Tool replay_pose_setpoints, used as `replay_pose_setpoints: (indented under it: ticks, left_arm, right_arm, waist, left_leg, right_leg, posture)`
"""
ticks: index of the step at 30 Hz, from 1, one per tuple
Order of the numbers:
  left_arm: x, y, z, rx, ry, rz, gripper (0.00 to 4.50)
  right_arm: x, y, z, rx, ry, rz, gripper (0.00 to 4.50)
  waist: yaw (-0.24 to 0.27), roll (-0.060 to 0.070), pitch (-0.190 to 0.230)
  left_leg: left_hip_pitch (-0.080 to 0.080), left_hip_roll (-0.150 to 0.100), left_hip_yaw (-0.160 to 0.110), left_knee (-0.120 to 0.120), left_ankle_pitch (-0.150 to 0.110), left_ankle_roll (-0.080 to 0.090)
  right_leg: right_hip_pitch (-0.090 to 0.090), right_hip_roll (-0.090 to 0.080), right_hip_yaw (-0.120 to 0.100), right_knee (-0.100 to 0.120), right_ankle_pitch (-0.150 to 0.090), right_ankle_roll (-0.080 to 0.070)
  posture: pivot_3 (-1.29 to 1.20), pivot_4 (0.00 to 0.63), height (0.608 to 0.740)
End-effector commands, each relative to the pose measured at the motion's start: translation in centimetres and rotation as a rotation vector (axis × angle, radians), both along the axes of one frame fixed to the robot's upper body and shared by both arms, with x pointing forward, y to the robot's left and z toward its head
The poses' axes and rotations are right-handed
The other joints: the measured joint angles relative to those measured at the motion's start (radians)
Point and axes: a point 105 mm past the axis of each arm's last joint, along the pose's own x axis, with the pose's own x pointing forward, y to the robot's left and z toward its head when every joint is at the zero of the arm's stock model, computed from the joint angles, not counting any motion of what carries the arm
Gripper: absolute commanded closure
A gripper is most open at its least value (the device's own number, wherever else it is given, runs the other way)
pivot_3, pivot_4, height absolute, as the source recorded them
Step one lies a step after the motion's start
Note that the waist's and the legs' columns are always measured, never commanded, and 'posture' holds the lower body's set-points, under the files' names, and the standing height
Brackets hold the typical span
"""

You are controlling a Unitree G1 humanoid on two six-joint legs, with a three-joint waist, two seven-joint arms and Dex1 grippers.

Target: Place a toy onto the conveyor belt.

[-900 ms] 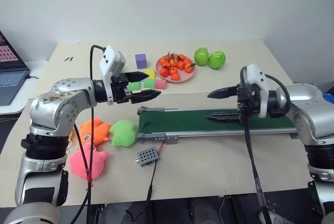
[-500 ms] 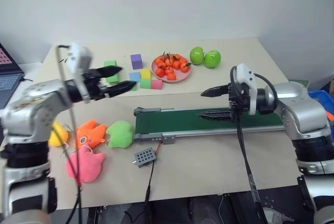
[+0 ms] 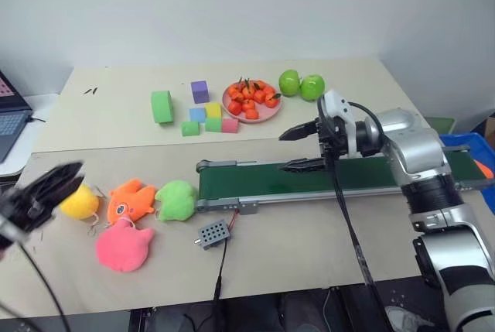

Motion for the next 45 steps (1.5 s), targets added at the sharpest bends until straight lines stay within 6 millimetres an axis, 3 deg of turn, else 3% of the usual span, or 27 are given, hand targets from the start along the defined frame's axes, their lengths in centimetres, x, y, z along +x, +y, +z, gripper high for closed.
replay_pose_setpoints:
  ticks: [1, 6, 16, 20, 30, 37, 40, 45]
  left_arm:
    - [-3.3, 1.8, -1.1, -0.090, 0.021, 0.095, 0.02]
    - [-4.2, 4.3, -4.2, -0.197, 0.078, 0.258, 0.02]
    - [-1.5, -0.3, -9.7, -0.293, 0.216, 0.153, 0.02]
    - [-1.3, -0.3, -11.0, -0.247, 0.264, 0.161, 0.02]
    - [0.2, -1.4, -12.8, -0.246, 0.284, 0.116, 0.02]
    - [2.2, -2.9, -12.3, -0.236, 0.251, 0.061, 0.02]
    - [2.9, -3.4, -11.8, -0.235, 0.230, 0.045, 0.72]
    - [3.7, -4.1, -11.1, -0.240, 0.206, 0.019, 2.57]
  right_arm:
    - [-0.9, 0.1, 1.8, 0.032, -0.035, 0.046, 0.00]
    - [-1.3, -0.5, 1.3, 0.010, -0.019, 0.027, 0.00]
    - [-1.7, -1.2, 1.7, -0.003, -0.031, -0.015, 0.00]
    - [-1.8, -1.8, 1.7, -0.023, -0.032, -0.038, 0.00]
    - [-2.2, -2.5, 2.1, -0.031, -0.043, -0.074, 0.00]
    - [-2.2, -2.7, 2.3, -0.038, -0.050, -0.085, 0.00]
    - [-2.2, -2.8, 2.3, -0.039, -0.051, -0.087, 0.00]
    - [-2.2, -2.8, 2.2, -0.040, -0.055, -0.090, 0.00]
  waist:
    - [0.004, 0.000, 0.000]
    - [0.031, 0.000, 0.000]
    - [0.035, -0.003, -0.002]
    - [0.031, -0.003, -0.002]
    - [0.042, 0.007, -0.008]
    - [0.053, 0.014, -0.012]
    - [0.054, 0.014, -0.012]
    - [0.049, 0.013, -0.012]
  left_leg:
    - [0.000, 0.001, 0.000, -0.001, 0.000, -0.001]
    - [0.003, 0.001, 0.000, -0.001, 0.000, -0.001]
    - [0.004, 0.002, -0.001, -0.001, 0.002, -0.005]
    - [0.004, 0.002, 0.000, -0.001, 0.002, -0.004]
    - [0.004, 0.002, 0.000, -0.001, 0.000, 0.000]
    - [0.005, 0.002, -0.001, -0.001, 0.000, 0.000]
    - [0.005, 0.002, -0.002, -0.001, 0.001, 0.000]
    - [0.004, 0.002, -0.002, -0.001, 0.001, 0.000]
  right_leg:
    - [0.000, 0.000, -0.001, 0.000, -0.001, -0.001]
    - [0.002, 0.000, -0.002, -0.001, -0.002, -0.003]
    - [0.002, 0.000, -0.002, 0.000, 0.000, -0.006]
    - [0.001, 0.000, -0.002, 0.000, 0.001, -0.006]
    - [0.002, 0.000, -0.002, 0.001, 0.000, -0.007]
    - [0.004, 0.000, -0.003, 0.001, 0.001, -0.008]
    - [0.005, 0.000, -0.003, 0.001, 0.002, -0.008]
    - [0.004, 0.000, -0.004, 0.000, 0.002, -0.008]
  posture:
    - [0.00, 0.150, 0.739]
    - [0.00, 0.150, 0.739]
    - [0.00, 0.150, 0.739]
    - [0.00, 0.150, 0.739]
    - [0.00, 0.150, 0.739]
    - [0.00, 0.150, 0.739]
    - [0.00, 0.150, 0.739]
    - [0.00, 0.150, 0.739]
